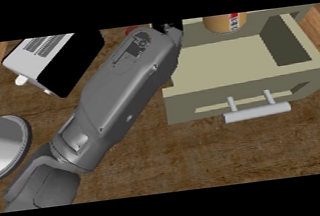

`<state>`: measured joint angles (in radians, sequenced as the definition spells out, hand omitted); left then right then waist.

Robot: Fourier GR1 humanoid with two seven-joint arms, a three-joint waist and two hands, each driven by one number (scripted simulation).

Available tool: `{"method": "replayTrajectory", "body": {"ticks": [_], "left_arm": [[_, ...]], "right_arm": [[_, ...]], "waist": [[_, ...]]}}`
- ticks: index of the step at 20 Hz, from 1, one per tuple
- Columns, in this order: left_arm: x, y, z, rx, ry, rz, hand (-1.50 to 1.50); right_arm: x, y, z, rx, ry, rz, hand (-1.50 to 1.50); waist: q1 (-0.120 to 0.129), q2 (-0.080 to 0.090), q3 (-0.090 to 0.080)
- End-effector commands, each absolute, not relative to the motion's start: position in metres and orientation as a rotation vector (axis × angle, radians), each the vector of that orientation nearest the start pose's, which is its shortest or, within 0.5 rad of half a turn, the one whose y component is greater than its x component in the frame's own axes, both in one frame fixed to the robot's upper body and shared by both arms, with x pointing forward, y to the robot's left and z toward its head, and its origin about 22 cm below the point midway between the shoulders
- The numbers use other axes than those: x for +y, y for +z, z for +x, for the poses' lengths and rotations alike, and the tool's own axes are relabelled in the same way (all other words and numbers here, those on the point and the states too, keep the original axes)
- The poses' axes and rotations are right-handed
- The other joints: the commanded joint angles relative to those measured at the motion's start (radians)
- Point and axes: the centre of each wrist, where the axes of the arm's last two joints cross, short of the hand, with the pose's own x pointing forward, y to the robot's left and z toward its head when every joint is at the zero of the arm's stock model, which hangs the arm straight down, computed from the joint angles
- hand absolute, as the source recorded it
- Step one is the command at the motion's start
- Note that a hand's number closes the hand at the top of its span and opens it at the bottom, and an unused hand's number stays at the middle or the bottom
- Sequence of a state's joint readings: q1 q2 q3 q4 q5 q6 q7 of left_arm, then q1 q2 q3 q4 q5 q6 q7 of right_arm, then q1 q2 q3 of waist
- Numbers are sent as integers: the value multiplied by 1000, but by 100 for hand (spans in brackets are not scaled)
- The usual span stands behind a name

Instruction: Pick up the can, place it into the drawer and close the drawer

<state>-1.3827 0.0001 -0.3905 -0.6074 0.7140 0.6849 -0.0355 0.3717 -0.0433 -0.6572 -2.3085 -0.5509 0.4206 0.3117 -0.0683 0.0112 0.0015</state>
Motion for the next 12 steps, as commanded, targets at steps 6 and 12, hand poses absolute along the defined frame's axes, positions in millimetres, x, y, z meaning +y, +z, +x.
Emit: {"method": "replayTrajectory", "body": {"ticks": [6, 12], "left_arm": [[-18, 187, 415, -1669, 11, -63, 150], [-12, 178, 424, -1633, 25, 34, -150]], "right_arm": [[-356, 129, 93, -1822, -110, -129, -150], [-354, 135, 84, -1807, -98, -110, -150]], "waist": [[1, 2, 0], [-15, 6, 0]]}}
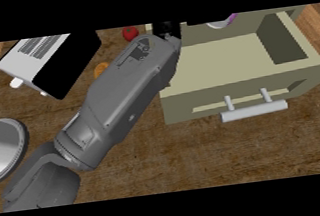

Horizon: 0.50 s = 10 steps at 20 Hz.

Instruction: Pick up the can, place it into the drawer and close the drawer

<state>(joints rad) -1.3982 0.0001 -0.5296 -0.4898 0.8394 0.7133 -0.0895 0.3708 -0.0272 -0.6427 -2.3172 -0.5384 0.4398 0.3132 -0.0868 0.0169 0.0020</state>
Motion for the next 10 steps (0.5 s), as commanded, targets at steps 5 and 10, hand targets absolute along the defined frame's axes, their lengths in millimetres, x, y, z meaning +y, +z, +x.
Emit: {"method": "replayTrajectory", "body": {"ticks": [5, 10], "left_arm": [[-10, 161, 420, -1639, 57, 68, -150], [-16, 175, 420, -1653, 90, 68, -150]], "right_arm": [[-350, 139, 89, -1818, -95, -88, -150], [-350, 134, 97, -1825, -84, -94, -150]], "waist": [[-11, 4, 0], [-10, 7, 0]]}}
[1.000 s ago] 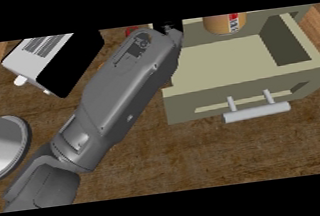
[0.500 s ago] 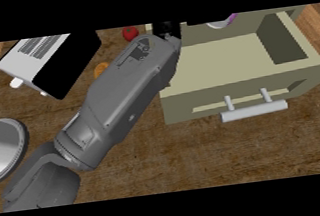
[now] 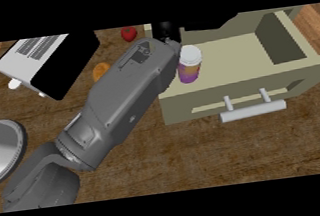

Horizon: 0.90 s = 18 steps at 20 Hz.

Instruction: Pick up the can, place it into the drawer and close the drawer

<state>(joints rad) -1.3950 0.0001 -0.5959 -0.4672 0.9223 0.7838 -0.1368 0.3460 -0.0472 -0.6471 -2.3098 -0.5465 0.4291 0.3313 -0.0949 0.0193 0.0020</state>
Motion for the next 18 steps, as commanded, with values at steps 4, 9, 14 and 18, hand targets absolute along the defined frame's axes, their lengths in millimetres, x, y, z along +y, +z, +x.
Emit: {"method": "replayTrajectory", "body": {"ticks": [4, 9, 14, 18], "left_arm": [[-10, 164, 423, -1660, 97, 73, -150], [-12, 165, 420, -1685, 120, 23, -150], [-17, 171, 417, -1733, 126, 9, -150], [-21, 174, 414, -1740, 106, -17, -150]], "right_arm": [[-349, 137, 95, -1806, -82, -87, -150], [-352, 156, 97, -1939, 123, -309, -150], [-338, 171, 107, -2024, 288, -321, -150], [-324, 170, 117, -2033, 398, -394, -150]], "waist": [[-9, 7, 0], [1, 8, 0], [12, 4, 0], [46, -3, 0]]}}
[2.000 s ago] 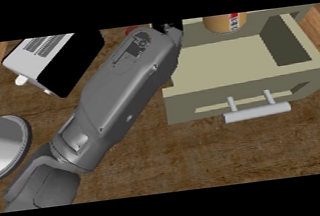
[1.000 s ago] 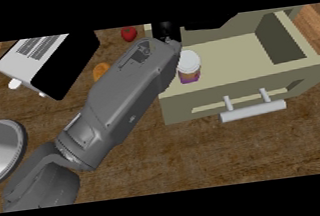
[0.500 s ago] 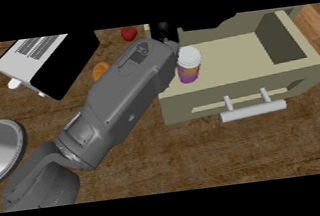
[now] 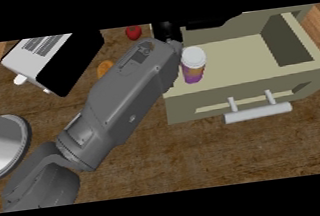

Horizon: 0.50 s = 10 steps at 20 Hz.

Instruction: Pick up the can, place it into the drawer and close the drawer

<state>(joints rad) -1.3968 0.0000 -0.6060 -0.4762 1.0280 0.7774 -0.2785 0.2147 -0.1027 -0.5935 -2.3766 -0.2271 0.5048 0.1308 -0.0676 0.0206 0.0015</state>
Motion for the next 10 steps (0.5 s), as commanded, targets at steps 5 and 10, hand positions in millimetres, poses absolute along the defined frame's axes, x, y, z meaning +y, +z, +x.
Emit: {"method": "replayTrajectory", "body": {"ticks": [5, 10], "left_arm": [[-32, 205, 415, -1766, 141, -29, -150], [-28, 185, 409, -1718, 137, -58, -150]], "right_arm": [[-308, 182, 145, -2031, 527, -498, -150], [-284, 168, 174, -1969, 612, -600, -150]], "waist": [[29, 1, 0], [69, -12, -1]]}}
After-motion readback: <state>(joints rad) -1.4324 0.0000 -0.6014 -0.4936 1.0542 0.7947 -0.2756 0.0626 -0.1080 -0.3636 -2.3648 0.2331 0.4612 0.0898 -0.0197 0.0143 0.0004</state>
